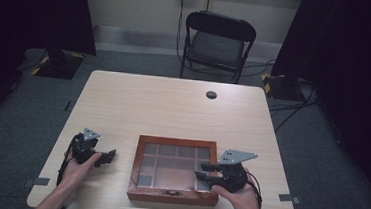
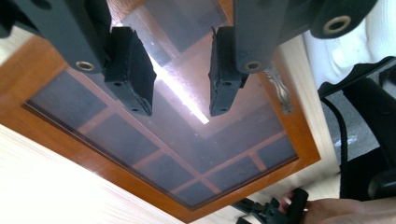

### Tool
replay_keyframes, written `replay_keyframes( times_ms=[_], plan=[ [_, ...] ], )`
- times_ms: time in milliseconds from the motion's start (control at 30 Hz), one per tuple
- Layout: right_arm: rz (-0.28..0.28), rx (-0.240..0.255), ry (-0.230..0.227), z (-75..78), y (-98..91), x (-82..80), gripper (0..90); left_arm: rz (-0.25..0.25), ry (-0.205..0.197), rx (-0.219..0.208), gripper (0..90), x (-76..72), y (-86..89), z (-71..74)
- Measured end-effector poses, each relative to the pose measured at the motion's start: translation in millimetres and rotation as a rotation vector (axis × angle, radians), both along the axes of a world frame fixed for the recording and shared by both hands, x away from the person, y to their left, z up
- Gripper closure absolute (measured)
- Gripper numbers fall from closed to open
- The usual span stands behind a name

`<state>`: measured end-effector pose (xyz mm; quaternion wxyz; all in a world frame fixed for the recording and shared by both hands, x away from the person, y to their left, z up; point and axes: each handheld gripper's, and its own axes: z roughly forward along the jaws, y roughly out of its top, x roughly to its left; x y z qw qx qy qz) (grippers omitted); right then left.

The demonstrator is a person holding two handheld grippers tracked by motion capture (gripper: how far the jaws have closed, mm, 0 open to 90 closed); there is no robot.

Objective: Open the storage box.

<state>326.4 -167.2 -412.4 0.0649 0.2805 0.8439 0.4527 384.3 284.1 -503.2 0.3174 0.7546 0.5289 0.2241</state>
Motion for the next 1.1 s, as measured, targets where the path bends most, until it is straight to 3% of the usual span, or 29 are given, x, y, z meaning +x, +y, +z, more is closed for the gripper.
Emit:
replay_keyframes(
  times_ms=[367, 733, 1100],
  plan=[
    [0.088, 0.004, 0.012, 6.1, 24.5, 0.2, 65.5, 0.002, -0.002, 0.000, 0.1, 0.1, -0.2, -0.1],
    [0.231, -0.006, 0.066, -19.1, 56.1, -13.7, 76.8, -0.004, 0.003, -0.006, 0.0, 0.6, 0.1, -0.2],
    [0.260, -0.022, 0.073, -29.0, 58.0, -19.1, 79.3, -0.003, 0.002, -0.008, 0.0, 1.0, 0.0, -0.4]
  ],
)
